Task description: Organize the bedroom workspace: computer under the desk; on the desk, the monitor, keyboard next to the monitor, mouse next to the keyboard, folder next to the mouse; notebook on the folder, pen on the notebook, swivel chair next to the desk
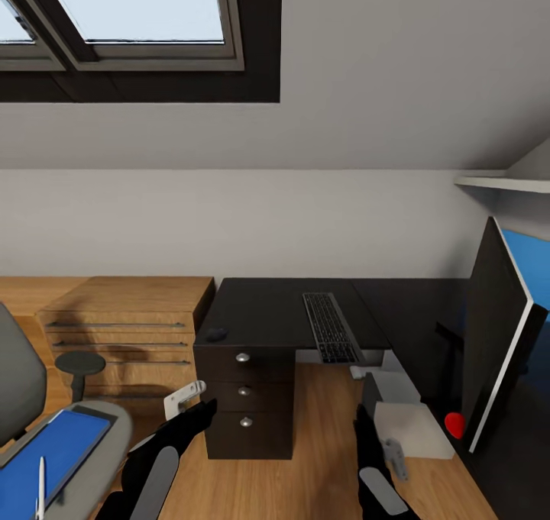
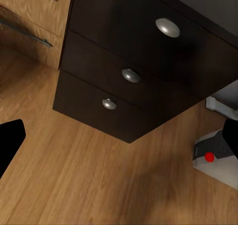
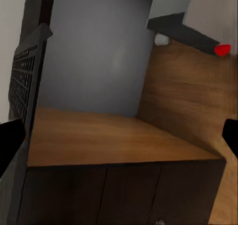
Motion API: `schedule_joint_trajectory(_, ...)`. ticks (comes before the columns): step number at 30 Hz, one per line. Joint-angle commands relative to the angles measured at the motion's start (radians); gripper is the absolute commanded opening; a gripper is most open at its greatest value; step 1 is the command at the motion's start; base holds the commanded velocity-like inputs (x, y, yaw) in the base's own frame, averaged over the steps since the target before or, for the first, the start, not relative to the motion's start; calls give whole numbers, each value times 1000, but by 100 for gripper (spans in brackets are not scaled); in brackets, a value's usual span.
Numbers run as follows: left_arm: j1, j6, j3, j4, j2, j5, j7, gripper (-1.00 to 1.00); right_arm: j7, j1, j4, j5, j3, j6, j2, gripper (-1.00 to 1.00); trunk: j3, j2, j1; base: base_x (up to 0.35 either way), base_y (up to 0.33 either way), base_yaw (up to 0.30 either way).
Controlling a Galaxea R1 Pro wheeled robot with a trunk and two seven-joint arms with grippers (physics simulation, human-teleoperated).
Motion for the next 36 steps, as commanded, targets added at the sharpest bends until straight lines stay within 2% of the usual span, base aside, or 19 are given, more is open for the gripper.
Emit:
schedule_joint_trajectory(1,-1,1,-1,0,0,10,10,100,10,-1,17,5,-3,-16,0,100,2,7,-4,0,0,0)
schedule_joint_trajectory(7,-1,2,-1,4,1,9,9,100,14,0,139,113,-1,-143,1,100,21,49,-27,0,0,0)
schedule_joint_trajectory(10,-1,4,-5,6,0,9,7,100,23,0,211,191,-1,-276,0,100,30,70,-38,0,0,0)
schedule_joint_trajectory(15,4,2,-46,40,0,8,7,100,28,0,309,272,-1,-429,0,100,46,105,-58,0,0,0)
schedule_joint_trajectory(20,21,-4,-77,95,3,5,8,100,30,0,407,337,0,-496,0,100,62,140,-77,0,0,0)
schedule_joint_trajectory(21,32,-6,-84,122,3,5,10,100,30,0,430,366,0,-508,0,100,65,147,-81,0,0,0)
schedule_joint_trajectory(26,58,-24,-98,227,3,-3,11,100,31,0,463,435,1,-523,-7,100,80,182,-100,0,0,0)
schedule_joint_trajectory(29,66,-80,-108,304,4,-20,11,100,31,1,479,467,2,-525,-18,100,90,203,-111,0,0,0)
schedule_joint_trajectory(30,68,-141,-112,350,5,-37,10,100,31,1,487,485,3,-525,-25,100,93,210,-115,0,0,0)
schedule_joint_trajectory(36,72,-321,-119,471,5,-82,7,100,28,2,499,511,4,-524,-41,100,112,252,-138,0,0,0)
